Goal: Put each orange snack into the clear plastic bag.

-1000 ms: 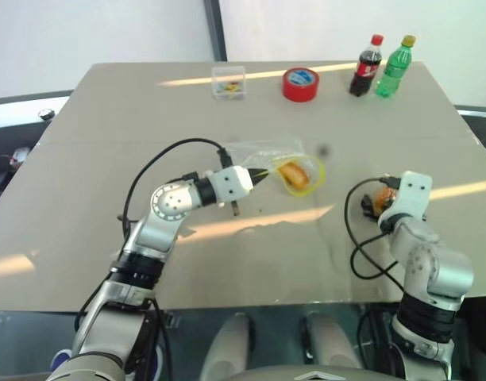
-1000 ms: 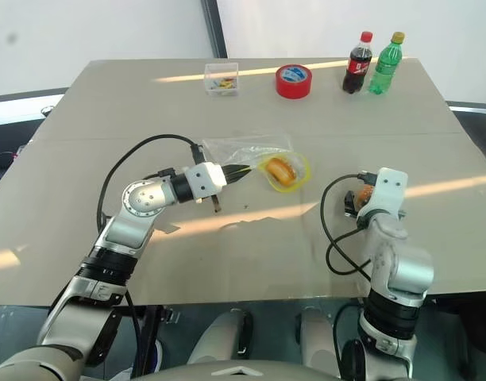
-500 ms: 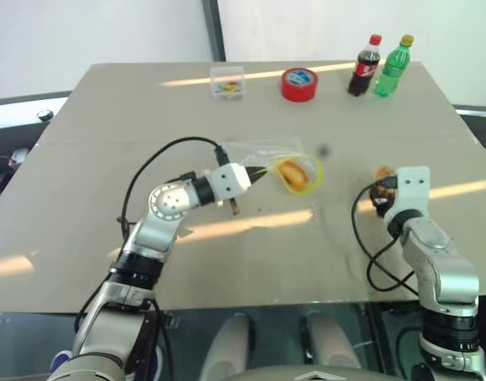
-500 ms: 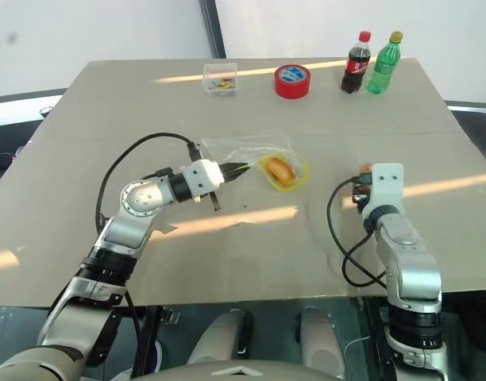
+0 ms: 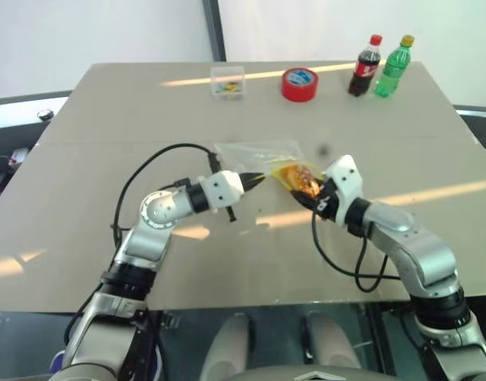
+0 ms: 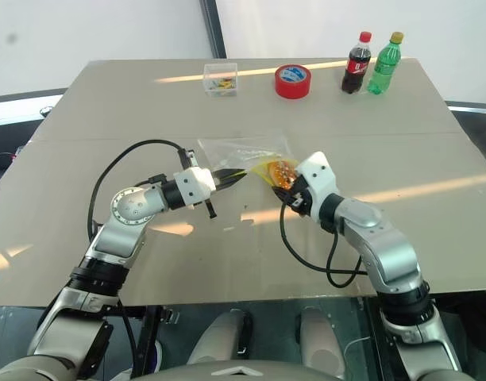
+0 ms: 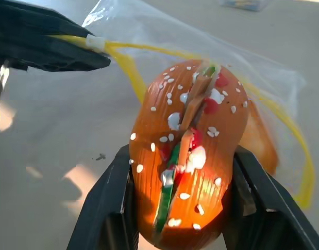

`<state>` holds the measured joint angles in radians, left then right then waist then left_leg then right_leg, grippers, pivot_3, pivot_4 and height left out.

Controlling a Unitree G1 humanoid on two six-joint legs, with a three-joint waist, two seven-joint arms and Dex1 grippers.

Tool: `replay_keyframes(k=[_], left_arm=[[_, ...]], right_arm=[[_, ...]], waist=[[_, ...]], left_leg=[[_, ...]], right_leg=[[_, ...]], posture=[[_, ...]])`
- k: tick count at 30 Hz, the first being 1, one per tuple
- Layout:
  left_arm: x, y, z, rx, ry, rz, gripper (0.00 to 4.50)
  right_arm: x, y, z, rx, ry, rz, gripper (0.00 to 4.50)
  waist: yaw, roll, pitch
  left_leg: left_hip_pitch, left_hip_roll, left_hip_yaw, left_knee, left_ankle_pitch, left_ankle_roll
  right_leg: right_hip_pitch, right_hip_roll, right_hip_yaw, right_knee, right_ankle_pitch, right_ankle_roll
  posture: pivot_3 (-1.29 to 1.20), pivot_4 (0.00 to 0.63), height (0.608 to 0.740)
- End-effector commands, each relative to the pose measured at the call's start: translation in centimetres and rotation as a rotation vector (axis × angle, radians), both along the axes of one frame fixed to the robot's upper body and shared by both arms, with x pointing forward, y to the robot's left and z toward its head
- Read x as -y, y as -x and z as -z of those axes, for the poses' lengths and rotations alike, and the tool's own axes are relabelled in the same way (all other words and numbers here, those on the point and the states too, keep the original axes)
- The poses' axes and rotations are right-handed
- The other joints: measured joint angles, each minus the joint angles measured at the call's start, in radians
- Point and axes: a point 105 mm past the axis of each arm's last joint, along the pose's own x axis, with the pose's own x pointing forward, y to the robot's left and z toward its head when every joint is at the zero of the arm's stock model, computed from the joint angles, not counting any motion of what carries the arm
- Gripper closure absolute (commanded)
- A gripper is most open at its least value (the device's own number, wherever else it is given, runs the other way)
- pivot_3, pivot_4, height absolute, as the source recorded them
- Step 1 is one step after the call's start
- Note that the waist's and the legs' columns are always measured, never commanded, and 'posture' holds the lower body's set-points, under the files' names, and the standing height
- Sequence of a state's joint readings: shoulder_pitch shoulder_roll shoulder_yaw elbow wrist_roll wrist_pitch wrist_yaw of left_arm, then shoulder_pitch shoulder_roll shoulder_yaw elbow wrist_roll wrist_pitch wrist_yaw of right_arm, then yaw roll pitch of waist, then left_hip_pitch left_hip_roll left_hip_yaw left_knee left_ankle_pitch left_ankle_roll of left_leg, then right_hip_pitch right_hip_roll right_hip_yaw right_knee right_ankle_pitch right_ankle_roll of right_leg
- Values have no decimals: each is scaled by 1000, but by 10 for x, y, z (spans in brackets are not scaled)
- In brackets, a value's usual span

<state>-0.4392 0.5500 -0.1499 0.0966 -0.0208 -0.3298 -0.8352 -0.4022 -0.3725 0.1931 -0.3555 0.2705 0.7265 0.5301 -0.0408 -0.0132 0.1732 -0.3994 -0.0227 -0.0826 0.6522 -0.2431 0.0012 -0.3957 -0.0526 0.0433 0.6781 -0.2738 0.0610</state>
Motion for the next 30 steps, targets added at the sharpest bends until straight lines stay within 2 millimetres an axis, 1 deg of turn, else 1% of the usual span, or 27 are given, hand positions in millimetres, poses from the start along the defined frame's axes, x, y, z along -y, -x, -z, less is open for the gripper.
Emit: replay_keyframes(k=[1, 5, 7, 10, 13, 16, 18, 19, 20, 24, 27, 30], left_arm=[[0, 13, -12, 64, 11, 40, 4500], [-2, 22, -6, 58, -10, 39, 4500], [-5, 24, -3, 47, -17, 33, 4500], [-7, 31, 11, 19, -66, 41, 4500], [-8, 33, 16, 0, -67, 30, 4500], [-10, 31, 18, -19, -46, 0, 4500], [-11, 29, 18, -28, -35, -15, 4500], [-13, 23, 17, -38, -12, -47, 4500], [-16, 18, 16, -48, 14, -78, 4500], [-21, 4, 10, -97, 110, -166, 4500], [-23, -1, 4, -124, 161, -192, 4500], [-23, -5, -2, -146, 200, -204, 4500]], right_arm=[[-13, -4, -2, 57, 44, -79, 2566], [-18, -15, 9, 84, 127, -117, 2566], [-18, -20, 13, 129, 192, -143, 2566], [-24, -33, 7, 252, 284, -161, 2566], [-35, -40, 0, 325, 303, -195, 2566], [-45, -45, -8, 406, 316, -212, 1721], [-47, -46, -9, 431, 322, -221, 753], [-45, -45, -11, 461, 324, -213, 169], [-43, -43, -13, 482, 322, -204, 74], [-28, -32, -23, 523, 298, -173, 74], [-11, -23, -29, 515, 281, -143, 74], [5, -15, -28, 490, 296, -114, 74]], waist=[[0, 0, 0], [0, 0, 0], [1, 0, 0], [-1, 0, 0], [-1, 0, 0], [-1, 0, 0], [0, 0, 0], [1, 0, 0], [4, 0, 0], [7, 0, 0], [7, 0, 0], [5, 0, 0]], left_leg=[[0, 0, 0, 0, 0, 0], [0, 0, 0, 0, 0, 0], [0, 0, 0, 0, 0, 0], [0, 0, 0, 0, 0, 0], [0, 0, 0, 0, 0, 0], [0, 1, 0, 0, 0, 0], [0, 1, 0, 0, 0, 0], [0, 1, 0, 0, 0, 0], [0, 1, 0, 0, 0, 0], [0, 0, -1, 0, 0, 0], [-1, 0, -1, 0, 0, 0], [-1, 0, -1, 0, 0, 0]], right_leg=[[0, 0, 0, 0, 0, 0], [0, 0, 0, 0, 0, 0], [0, 0, 0, 0, 0, 0], [0, 0, 0, 0, 0, 0], [0, 0, 0, 0, 0, 0], [-1, 0, 0, 0, 0, 0], [-1, 0, 0, 0, 0, 0], [0, 0, 0, 0, 0, 0], [0, 0, 0, 0, 0, 0], [0, -1, -1, 0, 0, 0], [-1, -1, -1, 0, 0, 0], [0, -1, -1, 0, 0, 0]], posture=[[0, 150, 740], [0, 150, 740], [0, 150, 740], [0, 150, 740], [0, 150, 740], [0, 150, 740], [0, 150, 740], [0, 150, 740], [0, 150, 740], [0, 150, 740], [0, 150, 740], [0, 150, 740]])
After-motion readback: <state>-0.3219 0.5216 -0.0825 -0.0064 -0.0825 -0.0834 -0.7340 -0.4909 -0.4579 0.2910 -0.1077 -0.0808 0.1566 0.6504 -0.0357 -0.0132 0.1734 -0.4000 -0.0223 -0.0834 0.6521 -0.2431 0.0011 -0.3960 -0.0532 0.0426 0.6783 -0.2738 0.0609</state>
